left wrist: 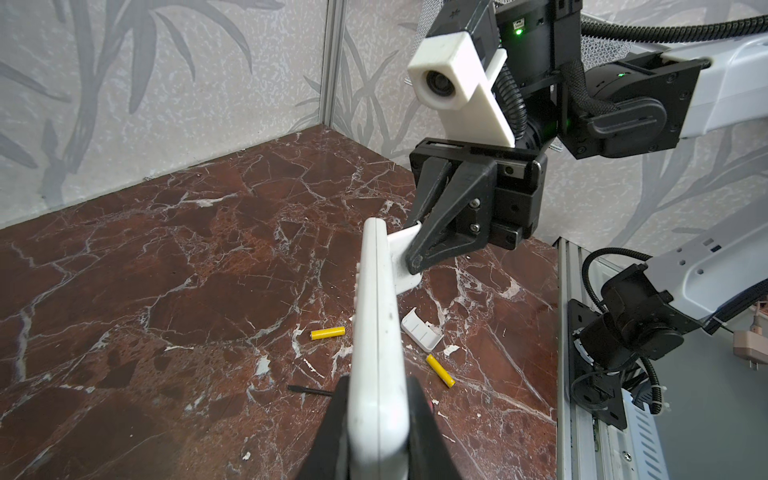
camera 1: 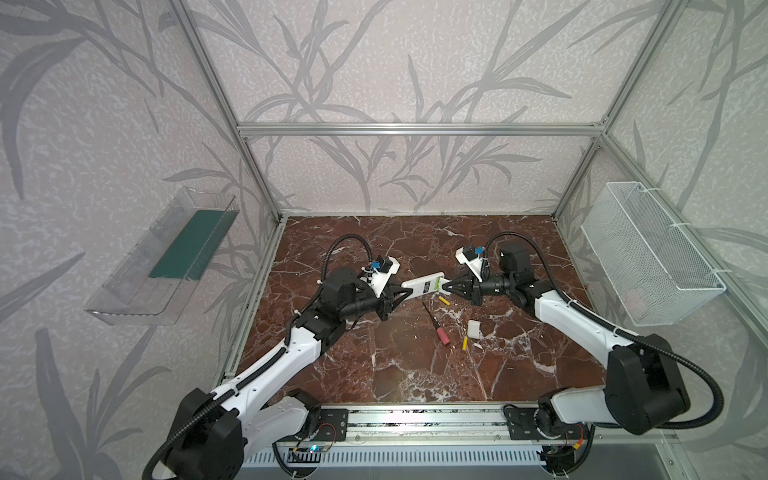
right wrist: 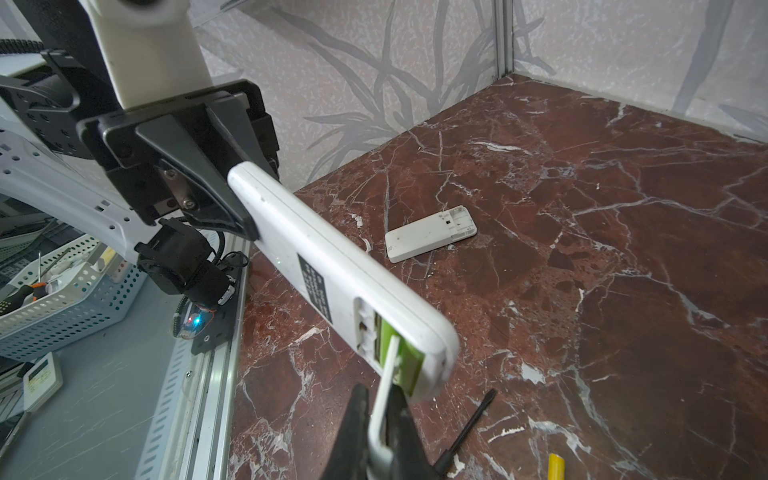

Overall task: Unload the batteries from the remote control
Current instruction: 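Pinch the battery cover with the right gripper and slide it off, then carry the white battery cover away and drop it on the table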

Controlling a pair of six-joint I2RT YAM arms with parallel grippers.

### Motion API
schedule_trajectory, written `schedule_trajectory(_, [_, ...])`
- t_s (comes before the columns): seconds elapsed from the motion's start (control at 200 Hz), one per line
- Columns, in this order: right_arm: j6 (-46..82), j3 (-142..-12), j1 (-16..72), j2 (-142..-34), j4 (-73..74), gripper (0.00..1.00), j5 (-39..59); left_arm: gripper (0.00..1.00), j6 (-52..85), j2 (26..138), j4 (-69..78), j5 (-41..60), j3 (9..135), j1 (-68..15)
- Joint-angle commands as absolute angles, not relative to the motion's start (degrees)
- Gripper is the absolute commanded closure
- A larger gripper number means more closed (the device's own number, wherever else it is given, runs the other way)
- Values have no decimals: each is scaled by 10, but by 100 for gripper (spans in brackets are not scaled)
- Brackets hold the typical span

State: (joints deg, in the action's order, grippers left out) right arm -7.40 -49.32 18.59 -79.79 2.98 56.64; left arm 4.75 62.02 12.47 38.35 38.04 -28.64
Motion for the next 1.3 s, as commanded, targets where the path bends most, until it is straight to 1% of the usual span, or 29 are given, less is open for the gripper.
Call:
schedule_trajectory(0.0, [-70, -491, 183, -794, 45, 98, 563, 100, 55, 615, 159, 413, 396, -289])
schedule_trajectory(0.025, [-70, -490, 183, -794, 45, 100, 564, 100, 55, 616, 160, 412, 396, -289])
schedule_trajectory(0.215, [-91, -489, 183, -780, 16, 100, 555, 100, 44, 616, 134, 383, 395, -288])
schedule_trajectory(0.445, [-103, -469, 180, -739, -17, 100, 502, 100, 31, 628, 68, 310, 399, -276])
schedule_trajectory(0.595, [-113, -466, 175, -741, -69, 100, 417, 100, 22, 638, 42, 291, 399, -274])
schedule_trajectory(0.81, [-87, -472, 171, -800, -112, 100, 280, 100, 9, 642, 40, 282, 382, -274])
schedule_trajectory(0.94, [-70, -478, 170, -846, -116, 100, 294, 100, 0, 640, 51, 282, 369, -274])
schedule_trajectory(1.005, [-78, -500, 170, -865, -145, 100, 302, 100, 0, 641, 52, 288, 368, -274])
schedule_trajectory(1.295, [-65, -554, 167, -939, -213, 100, 294, 100, 0, 645, 54, 299, 371, -274])
